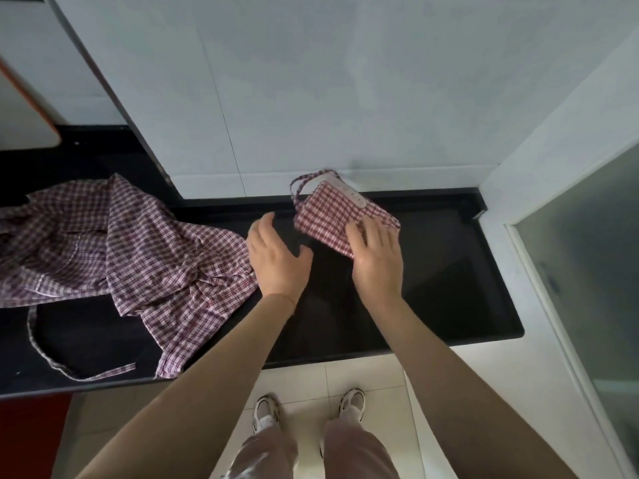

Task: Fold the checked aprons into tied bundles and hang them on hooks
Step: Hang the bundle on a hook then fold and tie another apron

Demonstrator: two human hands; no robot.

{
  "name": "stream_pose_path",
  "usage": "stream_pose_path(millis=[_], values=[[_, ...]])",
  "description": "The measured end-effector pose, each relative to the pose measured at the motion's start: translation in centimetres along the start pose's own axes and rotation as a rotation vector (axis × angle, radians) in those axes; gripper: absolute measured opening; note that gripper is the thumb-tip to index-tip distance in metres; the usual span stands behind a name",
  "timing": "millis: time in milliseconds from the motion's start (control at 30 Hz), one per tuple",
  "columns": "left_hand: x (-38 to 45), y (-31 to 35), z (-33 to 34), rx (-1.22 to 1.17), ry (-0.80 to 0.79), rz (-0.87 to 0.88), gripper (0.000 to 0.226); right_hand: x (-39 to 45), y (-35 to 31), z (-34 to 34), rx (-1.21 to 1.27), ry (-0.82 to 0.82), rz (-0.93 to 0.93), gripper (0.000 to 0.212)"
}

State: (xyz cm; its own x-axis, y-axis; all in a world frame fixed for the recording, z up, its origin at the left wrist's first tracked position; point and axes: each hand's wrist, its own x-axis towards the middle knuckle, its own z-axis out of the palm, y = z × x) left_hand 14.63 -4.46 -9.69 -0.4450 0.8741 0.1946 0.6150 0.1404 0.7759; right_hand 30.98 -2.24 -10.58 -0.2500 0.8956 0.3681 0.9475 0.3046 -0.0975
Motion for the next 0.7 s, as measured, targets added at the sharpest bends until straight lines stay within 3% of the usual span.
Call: stream_pose_path(millis=[33, 67, 133, 167, 233, 400, 500, 633, 700], values=[[-0.2, -0.5, 0.3, 0.177, 0.015, 0.223, 0.070, -1.0, -0.1, 0.8, -0.005, -0.086, -0.037, 0.045], [-0.4, -1.1, 0.6, 0.349, -0.098, 0.427, 0.073, -2.1, -0.2, 1.8, -0.016, -0.180, -0.084, 0.050], [-1.2, -2.0, 1.3, 0.658, -0.511, 0.691, 0.079, -4.7, -0.3, 3.3, -0.029, -0.350, -0.164, 0.058], [-1.6, -2.5, 1.6, 0.771, -0.707, 0.715, 0.079, -5.7, -0.3, 3.6, -0.019, -0.394, -0.185, 0.058], [-1.9, -3.8, 2.3, 0.872, -0.910, 0.667, 0.079, -7.0, -0.3, 3.8, 0.030, -0.398, -0.191, 0.055], [-2.3, -5.0, 2.7, 0.711, -0.932, 0.526, 0.081, -8.3, 0.8, 3.8, 0.132, -0.442, -0.052, 0.071], [-2.0, -5.4, 2.8, 0.529, -0.951, 0.399, 0.079, -7.8, 1.8, 3.6, 0.216, -0.524, 0.012, 0.063], [-0.7, -6.4, 2.8, 0.155, -0.788, 0.268, 0.041, -5.7, 2.8, 2.2, 0.503, -0.601, 0.333, 0.037], [0.0, -5.8, 2.9, 0.063, -0.691, 0.092, 0.027, -4.9, 3.6, 2.0, 0.661, -0.638, 0.524, 0.031]])
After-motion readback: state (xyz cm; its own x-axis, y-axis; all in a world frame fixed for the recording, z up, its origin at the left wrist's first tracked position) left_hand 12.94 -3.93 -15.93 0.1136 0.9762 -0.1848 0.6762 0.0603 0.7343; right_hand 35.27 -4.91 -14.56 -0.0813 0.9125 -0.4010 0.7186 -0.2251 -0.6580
